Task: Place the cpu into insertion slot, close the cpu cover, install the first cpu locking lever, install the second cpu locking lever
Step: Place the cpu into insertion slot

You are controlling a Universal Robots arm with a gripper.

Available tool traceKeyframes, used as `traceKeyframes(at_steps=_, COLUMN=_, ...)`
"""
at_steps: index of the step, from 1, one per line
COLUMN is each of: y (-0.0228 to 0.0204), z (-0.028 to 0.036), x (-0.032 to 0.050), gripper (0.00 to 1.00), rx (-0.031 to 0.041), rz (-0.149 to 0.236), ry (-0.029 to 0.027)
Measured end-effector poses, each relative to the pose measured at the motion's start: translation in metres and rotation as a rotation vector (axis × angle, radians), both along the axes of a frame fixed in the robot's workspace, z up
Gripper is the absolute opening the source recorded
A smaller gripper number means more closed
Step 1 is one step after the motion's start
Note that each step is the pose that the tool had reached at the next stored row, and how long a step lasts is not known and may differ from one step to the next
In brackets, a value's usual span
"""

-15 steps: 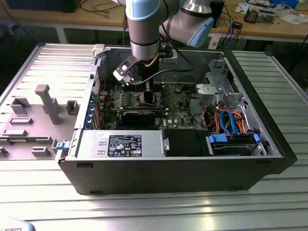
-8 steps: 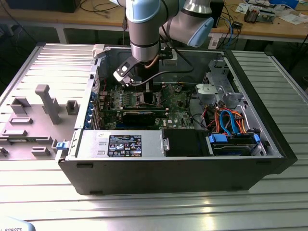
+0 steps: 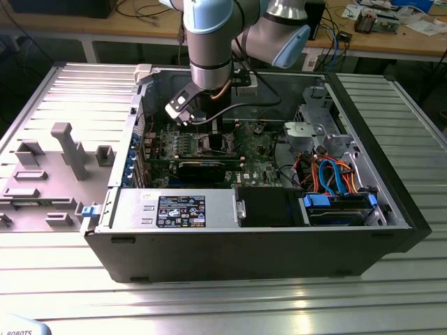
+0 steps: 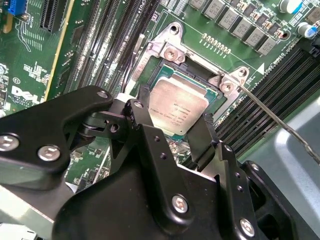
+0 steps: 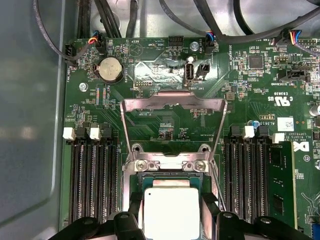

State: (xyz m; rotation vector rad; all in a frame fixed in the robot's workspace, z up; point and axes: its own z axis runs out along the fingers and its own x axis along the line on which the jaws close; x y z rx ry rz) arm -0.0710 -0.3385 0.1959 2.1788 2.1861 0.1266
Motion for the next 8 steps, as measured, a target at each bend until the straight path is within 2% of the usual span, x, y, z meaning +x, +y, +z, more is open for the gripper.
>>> traceKeyframes(at_steps=5, y=0.0002, z=-0.0006, x=0.0001, gripper=0.55, rx=0.0010, rz=0.000, ry=-0.0007)
traceKeyframes(at_steps=6, y=0.0002, z=-0.0005, x=0.0001, gripper=0.62, rx=0.0007, rz=0.000, ry=-0.0005)
traceKeyframes(at_steps=8, y=0.0000, z=-0.0004, x=0.0000, gripper=0.62, rx=0.0001, rz=0.000, ry=-0.0001)
